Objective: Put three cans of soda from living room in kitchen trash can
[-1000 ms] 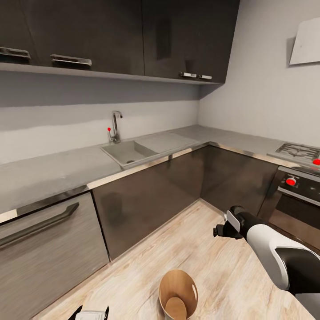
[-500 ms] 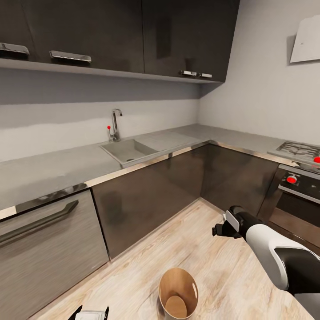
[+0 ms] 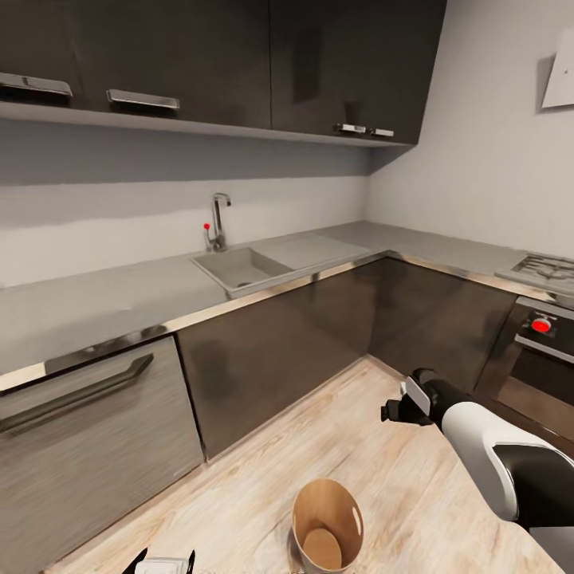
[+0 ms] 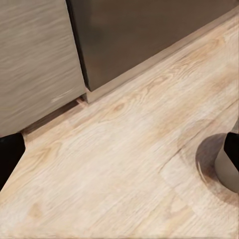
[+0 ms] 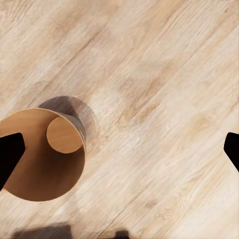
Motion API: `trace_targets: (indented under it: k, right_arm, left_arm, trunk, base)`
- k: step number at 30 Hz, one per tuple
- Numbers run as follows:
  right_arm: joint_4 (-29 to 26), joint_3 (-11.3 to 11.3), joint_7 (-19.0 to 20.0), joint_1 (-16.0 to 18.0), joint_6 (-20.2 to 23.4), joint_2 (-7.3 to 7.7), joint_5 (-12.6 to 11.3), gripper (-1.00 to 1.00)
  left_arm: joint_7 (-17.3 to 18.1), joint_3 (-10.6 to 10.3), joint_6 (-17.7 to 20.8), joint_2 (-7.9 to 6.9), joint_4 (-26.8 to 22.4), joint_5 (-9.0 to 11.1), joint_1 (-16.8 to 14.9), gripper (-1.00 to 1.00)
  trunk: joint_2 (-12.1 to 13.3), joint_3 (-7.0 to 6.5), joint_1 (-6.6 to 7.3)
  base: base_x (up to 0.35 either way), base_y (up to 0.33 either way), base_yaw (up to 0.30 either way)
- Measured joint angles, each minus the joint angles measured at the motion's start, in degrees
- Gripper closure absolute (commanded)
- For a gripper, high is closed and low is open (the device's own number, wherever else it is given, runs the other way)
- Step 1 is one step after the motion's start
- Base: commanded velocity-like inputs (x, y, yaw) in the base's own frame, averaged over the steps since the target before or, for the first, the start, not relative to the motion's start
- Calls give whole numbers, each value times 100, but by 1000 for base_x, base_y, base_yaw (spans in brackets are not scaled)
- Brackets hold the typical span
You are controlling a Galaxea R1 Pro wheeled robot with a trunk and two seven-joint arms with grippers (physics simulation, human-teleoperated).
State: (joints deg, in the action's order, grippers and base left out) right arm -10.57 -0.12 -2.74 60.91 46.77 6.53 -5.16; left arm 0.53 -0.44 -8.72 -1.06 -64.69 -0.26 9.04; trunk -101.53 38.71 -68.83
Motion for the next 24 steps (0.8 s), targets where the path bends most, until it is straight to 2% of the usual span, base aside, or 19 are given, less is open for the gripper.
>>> trace_targets:
  k: [7,18,24]
  right_arm:
    - [-6,3,1,0,-1,11,6,-100]
    - [-21,2,1,0,-11,27,8,-100]
    - [-14,3,15,-7,-397,30,7,-100]
  left_arm:
    - [-4,0,-3,0,-5,0,1,-100]
    - [-19,0,-7,0,-6,2,0,-100]
    - [-25,5,-2,0,-3,2,-1,-100]
  trunk:
    - [0,39,0]
    - [0,60,0]
    - [0,60,0]
  base:
    - [-117,133,179]
    - [-14,16,31]
    - [0,0,0]
